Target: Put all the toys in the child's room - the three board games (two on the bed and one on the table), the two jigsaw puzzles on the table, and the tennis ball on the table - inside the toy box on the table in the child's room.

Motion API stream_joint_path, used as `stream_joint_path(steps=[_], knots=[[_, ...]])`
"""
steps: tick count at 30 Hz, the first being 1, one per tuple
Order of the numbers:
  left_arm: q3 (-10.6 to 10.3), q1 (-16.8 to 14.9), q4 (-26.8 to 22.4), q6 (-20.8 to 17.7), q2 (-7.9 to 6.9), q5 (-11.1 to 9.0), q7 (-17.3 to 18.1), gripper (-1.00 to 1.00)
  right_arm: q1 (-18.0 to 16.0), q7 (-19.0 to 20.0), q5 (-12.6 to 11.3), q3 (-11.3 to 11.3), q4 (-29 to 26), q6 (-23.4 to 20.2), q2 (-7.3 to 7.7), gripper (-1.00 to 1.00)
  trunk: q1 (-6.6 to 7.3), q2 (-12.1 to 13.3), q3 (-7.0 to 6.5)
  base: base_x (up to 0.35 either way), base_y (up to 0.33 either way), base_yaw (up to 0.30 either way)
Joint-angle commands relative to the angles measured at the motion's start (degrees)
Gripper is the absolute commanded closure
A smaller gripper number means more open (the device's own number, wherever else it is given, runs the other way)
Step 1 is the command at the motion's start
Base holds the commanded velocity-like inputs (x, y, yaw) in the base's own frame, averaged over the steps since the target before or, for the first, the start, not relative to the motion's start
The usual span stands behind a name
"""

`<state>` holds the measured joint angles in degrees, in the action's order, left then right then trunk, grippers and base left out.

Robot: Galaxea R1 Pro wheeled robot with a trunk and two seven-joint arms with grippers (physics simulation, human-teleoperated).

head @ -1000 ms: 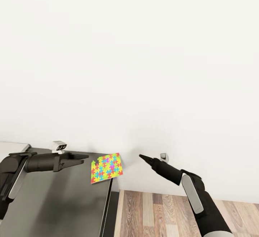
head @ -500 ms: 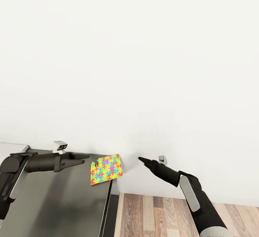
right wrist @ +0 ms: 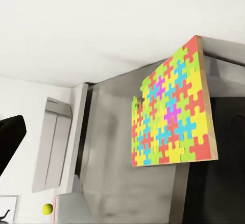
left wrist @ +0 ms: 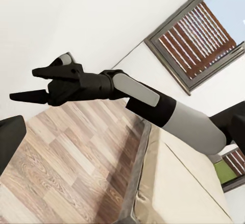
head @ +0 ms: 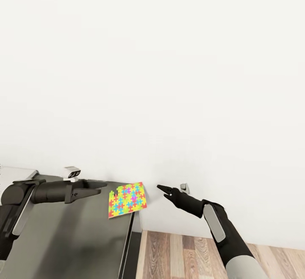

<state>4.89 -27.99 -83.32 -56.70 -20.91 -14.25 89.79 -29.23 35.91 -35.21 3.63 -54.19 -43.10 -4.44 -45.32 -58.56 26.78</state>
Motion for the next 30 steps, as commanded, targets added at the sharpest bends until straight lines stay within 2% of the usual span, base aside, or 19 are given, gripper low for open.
stream_joint_path(steps=[1,6,10,21,30], knots=[[-0.03,0.30,-0.37,-0.64,-0.02,0.01,0.21,-1.00,-0.27,0.13,0.00,-0.07,0.12,-0.32,-0.21,-1.00,-0.23,-0.46,0.15,0.000,0.000,0.086],[-0.33,0.92,-1.10,-0.70,0.53,0.01,0.21,-1.00,-2.91,0.12,0.22,-2.34,4.51,0.87,-0.45,-1.00,-1.33,-2.46,0.57,0.000,0.000,0.088],[-0.47,1.00,-1.21,-0.70,1.09,0.02,0.21,-1.00,-4.49,0.12,0.25,-3.05,7.13,2.89,-0.44,-1.00,-2.21,-4.07,0.90,0.000,0.000,0.089],[-0.50,1.01,-1.23,-0.69,1.15,0.08,0.21,-1.00,-5.13,0.07,0.31,-3.25,8.60,4.27,0.38,-1.00,-4.62,-8.48,2.32,0.000,0.000,0.056],[-0.49,1.01,-1.23,-0.64,1.17,0.10,0.21,-1.00,-7.42,-0.46,0.09,-3.02,14.12,4.07,0.42,-1.00,-6.60,-12.09,3.93,0.000,0.000,0.001]])
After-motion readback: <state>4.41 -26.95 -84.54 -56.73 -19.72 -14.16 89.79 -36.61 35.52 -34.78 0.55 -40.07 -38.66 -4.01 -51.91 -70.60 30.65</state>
